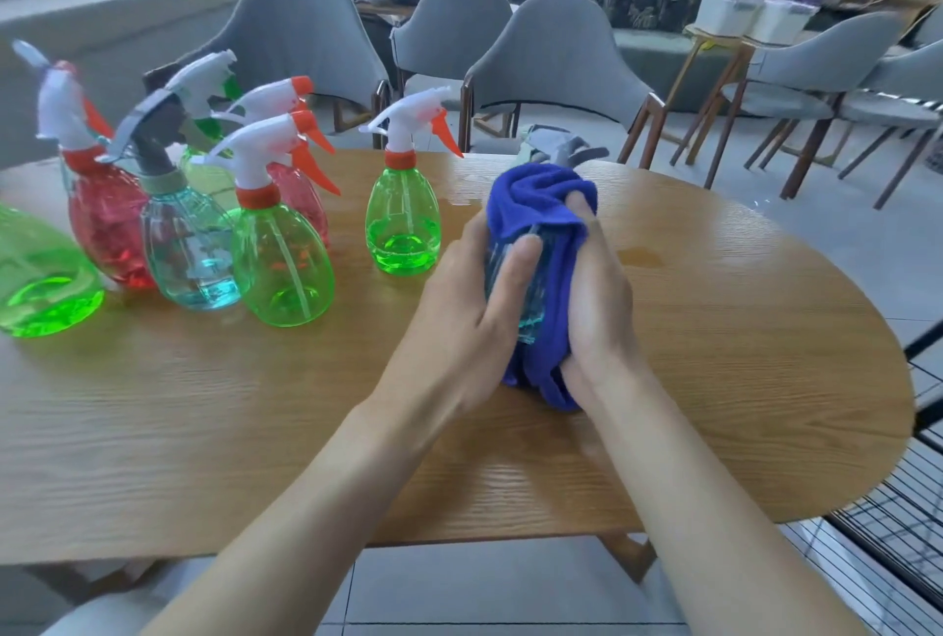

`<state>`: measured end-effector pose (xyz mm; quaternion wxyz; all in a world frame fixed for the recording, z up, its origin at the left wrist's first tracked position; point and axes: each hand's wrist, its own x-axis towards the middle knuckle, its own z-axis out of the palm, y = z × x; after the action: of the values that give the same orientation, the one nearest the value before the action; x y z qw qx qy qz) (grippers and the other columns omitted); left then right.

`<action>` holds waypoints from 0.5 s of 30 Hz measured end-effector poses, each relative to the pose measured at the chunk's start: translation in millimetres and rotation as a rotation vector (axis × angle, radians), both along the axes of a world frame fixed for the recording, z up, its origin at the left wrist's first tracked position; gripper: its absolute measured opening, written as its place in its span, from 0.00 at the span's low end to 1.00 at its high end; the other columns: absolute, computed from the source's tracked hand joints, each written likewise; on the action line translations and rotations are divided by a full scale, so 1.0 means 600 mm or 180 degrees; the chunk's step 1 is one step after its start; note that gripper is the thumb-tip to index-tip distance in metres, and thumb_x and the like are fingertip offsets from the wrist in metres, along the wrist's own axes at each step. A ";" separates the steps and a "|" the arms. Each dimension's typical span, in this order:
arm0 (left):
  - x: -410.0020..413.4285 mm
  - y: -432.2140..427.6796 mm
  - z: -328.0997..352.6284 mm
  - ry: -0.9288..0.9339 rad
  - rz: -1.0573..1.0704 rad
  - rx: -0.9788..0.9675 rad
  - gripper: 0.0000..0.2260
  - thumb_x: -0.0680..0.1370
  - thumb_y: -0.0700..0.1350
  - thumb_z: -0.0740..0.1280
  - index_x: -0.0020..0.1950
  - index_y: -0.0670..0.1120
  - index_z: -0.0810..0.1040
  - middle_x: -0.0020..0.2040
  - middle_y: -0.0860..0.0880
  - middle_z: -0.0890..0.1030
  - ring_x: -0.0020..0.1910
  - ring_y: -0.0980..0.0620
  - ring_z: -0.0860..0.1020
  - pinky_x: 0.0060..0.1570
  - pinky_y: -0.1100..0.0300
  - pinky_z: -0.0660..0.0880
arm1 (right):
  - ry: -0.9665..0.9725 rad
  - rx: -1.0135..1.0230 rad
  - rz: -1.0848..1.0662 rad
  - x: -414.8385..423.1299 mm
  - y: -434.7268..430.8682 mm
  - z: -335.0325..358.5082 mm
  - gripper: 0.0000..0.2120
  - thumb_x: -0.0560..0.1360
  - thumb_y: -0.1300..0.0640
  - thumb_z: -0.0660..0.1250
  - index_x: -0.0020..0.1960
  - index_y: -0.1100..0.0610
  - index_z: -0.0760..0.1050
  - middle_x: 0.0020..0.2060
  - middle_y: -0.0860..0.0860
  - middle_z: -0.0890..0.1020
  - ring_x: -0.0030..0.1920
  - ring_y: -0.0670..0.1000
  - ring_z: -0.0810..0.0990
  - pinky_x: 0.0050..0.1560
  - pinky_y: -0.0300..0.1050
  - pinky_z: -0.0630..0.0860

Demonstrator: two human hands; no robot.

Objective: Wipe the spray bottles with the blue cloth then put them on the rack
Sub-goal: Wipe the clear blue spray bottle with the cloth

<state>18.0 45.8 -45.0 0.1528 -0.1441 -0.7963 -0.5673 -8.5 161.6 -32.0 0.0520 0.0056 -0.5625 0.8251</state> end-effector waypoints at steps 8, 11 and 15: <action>-0.009 -0.018 0.000 0.0118 0.0157 -0.0189 0.16 0.87 0.61 0.56 0.71 0.58 0.73 0.60 0.55 0.82 0.62 0.55 0.79 0.64 0.50 0.76 | 0.0120 0.0363 0.0117 0.002 -0.006 -0.001 0.13 0.85 0.46 0.65 0.60 0.53 0.82 0.51 0.51 0.87 0.54 0.51 0.86 0.60 0.53 0.81; -0.001 -0.016 -0.007 0.0004 -0.0081 -0.0709 0.27 0.85 0.65 0.57 0.83 0.59 0.63 0.71 0.56 0.75 0.68 0.65 0.72 0.68 0.72 0.65 | -0.0220 -0.0276 0.0123 -0.012 0.017 -0.001 0.17 0.81 0.43 0.68 0.54 0.56 0.85 0.50 0.60 0.86 0.51 0.60 0.85 0.62 0.63 0.80; -0.002 -0.013 -0.008 0.0023 -0.0005 -0.0558 0.24 0.86 0.64 0.56 0.81 0.59 0.65 0.70 0.57 0.76 0.70 0.62 0.73 0.71 0.59 0.70 | -0.0282 -0.0579 0.0124 -0.006 0.006 -0.014 0.22 0.82 0.45 0.68 0.66 0.61 0.80 0.52 0.61 0.86 0.51 0.60 0.85 0.55 0.57 0.84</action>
<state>16.6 38.2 -49.6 0.1419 -0.1597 -0.8422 -0.4950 -12.2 165.4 -40.5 0.0113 -0.0248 -0.4868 0.8731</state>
